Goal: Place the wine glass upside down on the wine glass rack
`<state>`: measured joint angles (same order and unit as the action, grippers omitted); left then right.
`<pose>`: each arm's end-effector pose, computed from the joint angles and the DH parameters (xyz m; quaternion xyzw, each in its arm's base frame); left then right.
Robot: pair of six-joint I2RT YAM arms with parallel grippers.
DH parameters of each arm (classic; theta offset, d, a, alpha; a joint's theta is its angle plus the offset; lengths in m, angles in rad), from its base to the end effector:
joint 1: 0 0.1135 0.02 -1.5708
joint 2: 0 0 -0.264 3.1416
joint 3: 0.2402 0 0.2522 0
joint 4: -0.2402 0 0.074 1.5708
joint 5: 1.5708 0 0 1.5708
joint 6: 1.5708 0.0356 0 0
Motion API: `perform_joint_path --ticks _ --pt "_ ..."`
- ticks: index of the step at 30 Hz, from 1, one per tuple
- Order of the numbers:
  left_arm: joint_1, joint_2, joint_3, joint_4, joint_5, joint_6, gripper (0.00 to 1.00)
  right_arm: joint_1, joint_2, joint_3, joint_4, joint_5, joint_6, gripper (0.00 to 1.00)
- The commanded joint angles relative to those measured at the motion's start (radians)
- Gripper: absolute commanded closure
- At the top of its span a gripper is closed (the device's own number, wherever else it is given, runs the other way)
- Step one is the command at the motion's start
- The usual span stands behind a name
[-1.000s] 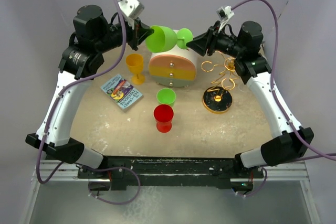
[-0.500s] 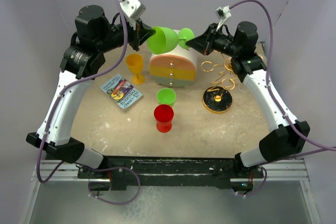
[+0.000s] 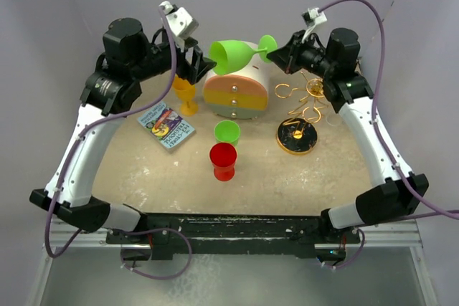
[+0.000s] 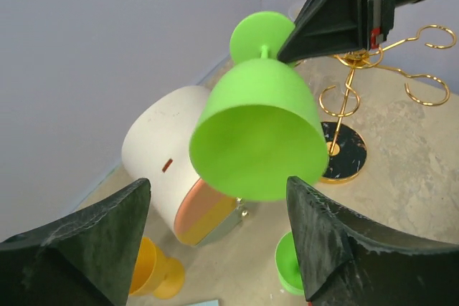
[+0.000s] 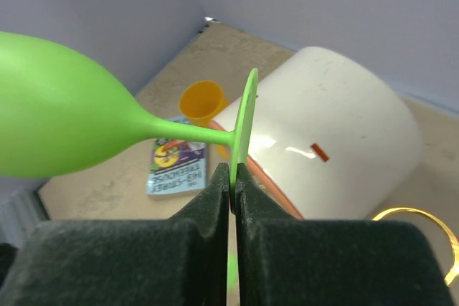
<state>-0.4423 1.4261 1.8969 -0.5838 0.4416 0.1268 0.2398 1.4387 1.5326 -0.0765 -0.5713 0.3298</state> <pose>0.2452 -0.1330 0.5274 0.3443 0.6576 -0.2634 0.6161 0.3135 0.0965 0.4597 -0.1705 0.6809 0.3818 0.6013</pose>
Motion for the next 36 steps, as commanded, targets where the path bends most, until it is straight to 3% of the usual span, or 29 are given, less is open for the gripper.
perform_joint_path --ticks 1,7,18,28,36 --pt "0.025 -0.128 -0.028 -0.019 -0.072 0.072 0.16 -0.005 -0.068 0.116 -0.082 0.184 -0.220 1.00" --pt "0.073 -0.234 -0.108 -0.054 -0.177 0.129 0.00 -0.005 -0.089 0.188 -0.163 0.425 -0.453 1.00" --pt "0.134 -0.343 -0.273 -0.063 -0.199 0.196 0.01 -0.005 -0.038 0.315 -0.207 0.821 -0.802 1.00" --pt "0.168 -0.361 -0.313 -0.057 -0.147 0.191 0.01 -0.005 -0.023 0.201 0.002 0.892 -1.188 1.00" --pt "0.206 -0.380 -0.321 -0.050 -0.104 0.170 0.01 -0.005 0.060 0.224 0.007 0.890 -1.314 1.00"
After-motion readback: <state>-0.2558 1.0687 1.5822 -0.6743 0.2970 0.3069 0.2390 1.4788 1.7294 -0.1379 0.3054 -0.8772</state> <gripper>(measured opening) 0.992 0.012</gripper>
